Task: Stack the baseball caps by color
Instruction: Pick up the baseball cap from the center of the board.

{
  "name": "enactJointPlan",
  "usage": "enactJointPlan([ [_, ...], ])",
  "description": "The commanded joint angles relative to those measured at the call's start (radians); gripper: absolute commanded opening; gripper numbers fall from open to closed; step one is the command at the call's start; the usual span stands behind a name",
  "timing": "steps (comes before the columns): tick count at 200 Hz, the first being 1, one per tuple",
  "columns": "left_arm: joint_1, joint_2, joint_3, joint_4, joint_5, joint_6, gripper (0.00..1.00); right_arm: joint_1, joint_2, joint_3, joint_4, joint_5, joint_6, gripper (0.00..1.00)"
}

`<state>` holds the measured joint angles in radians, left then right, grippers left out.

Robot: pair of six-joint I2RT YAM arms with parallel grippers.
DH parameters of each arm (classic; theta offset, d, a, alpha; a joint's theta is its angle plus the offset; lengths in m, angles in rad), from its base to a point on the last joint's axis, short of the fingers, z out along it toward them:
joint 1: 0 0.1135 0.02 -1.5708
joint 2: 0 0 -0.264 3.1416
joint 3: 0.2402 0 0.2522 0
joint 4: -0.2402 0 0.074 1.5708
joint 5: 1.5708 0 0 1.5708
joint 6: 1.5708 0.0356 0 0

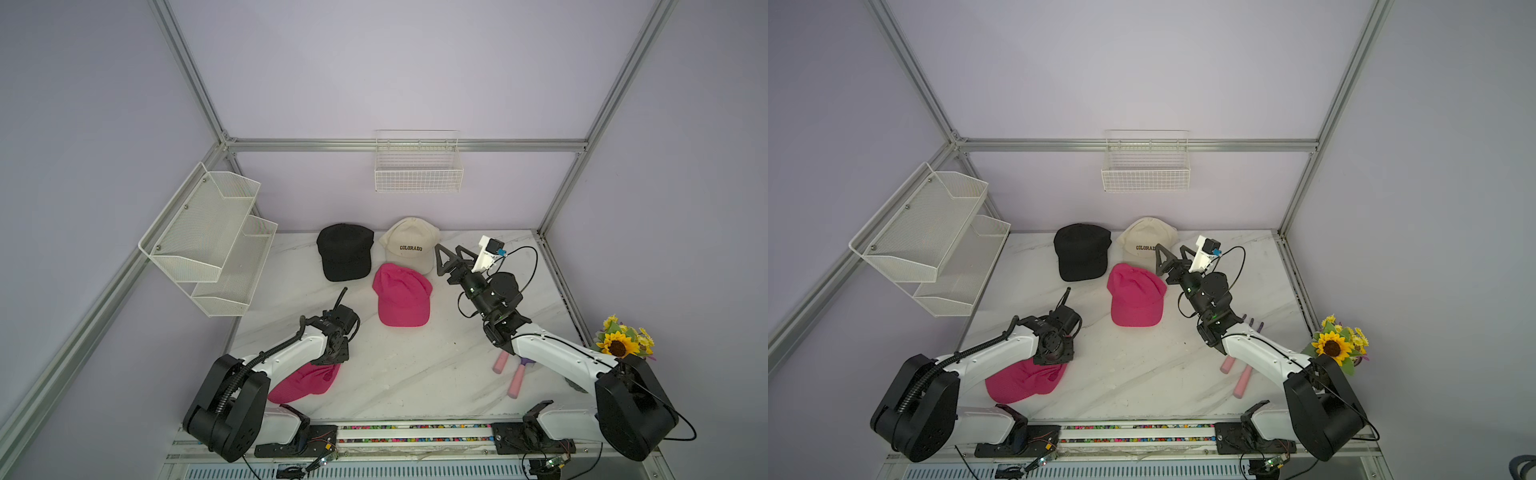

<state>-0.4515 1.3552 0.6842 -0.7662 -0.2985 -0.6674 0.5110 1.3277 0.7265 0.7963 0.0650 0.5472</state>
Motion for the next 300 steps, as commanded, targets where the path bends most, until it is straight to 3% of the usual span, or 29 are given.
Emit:
enactJointPlan([
  [1,0.022,-0.024,-0.021,0.025,-0.037,-0.02,0.07,-0.003,-0.037,-0.001,0.007,-0.02,0.013,0.97],
  [13,0.025,-0.045,-0.01,0.006,-0.045,-0.03,0.0,-0.003,-0.046,-0.006,0.009,-0.04,0.007,0.97],
  [29,0.023,-0.113,0.043,-0.035,-0.045,-0.052,0.0,-0.002,-0.061,-0.02,0.017,-0.06,-0.016,0.97],
  [55,0.021,-0.308,0.112,-0.01,-0.058,-0.127,0.0,-0.002,-0.085,-0.057,0.008,0.084,-0.009,0.97],
  [70,0.019,-0.412,0.112,0.084,-0.022,-0.141,0.0,-0.001,-0.118,-0.07,0.028,0.093,-0.04,0.97],
  [95,0.018,-0.531,0.104,0.233,0.061,-0.202,0.0,0.001,-0.098,-0.026,0.0,-0.047,-0.086,0.97],
  [114,0.02,-0.574,0.105,0.341,0.104,-0.243,0.0,0.013,-0.061,-0.031,0.083,-0.208,-0.098,0.97],
  [132,0.019,-0.594,0.11,0.4,0.08,-0.307,0.0,0.042,-0.032,-0.035,0.185,-0.326,-0.107,0.95],
  [153,0.018,-0.594,0.135,0.372,-0.002,-0.501,0.0,0.098,0.001,-0.017,0.25,-0.373,-0.178,0.93],
  [182,0.019,-0.596,0.148,0.415,0.001,-0.613,0.0,0.206,0.054,0.062,0.166,-0.298,-0.362,0.91],
  [201,0.018,-0.6,0.133,0.48,0.011,-0.656,0.0,0.279,0.093,0.103,0.106,-0.373,-0.514,0.9],
  [218,0.019,-0.602,0.124,0.517,0.024,-0.7,0.0,0.348,0.145,0.146,0.043,-0.341,-0.62,0.9],
  [262,0.019,-0.596,0.14,0.517,0.095,-0.747,0.0,0.436,0.295,0.262,-0.052,-0.214,-0.81,0.82],
  [300,0.019,-0.605,0.141,0.53,0.134,-0.747,0.0,0.448,0.399,0.372,-0.144,-0.114,-0.859,0.66],
])
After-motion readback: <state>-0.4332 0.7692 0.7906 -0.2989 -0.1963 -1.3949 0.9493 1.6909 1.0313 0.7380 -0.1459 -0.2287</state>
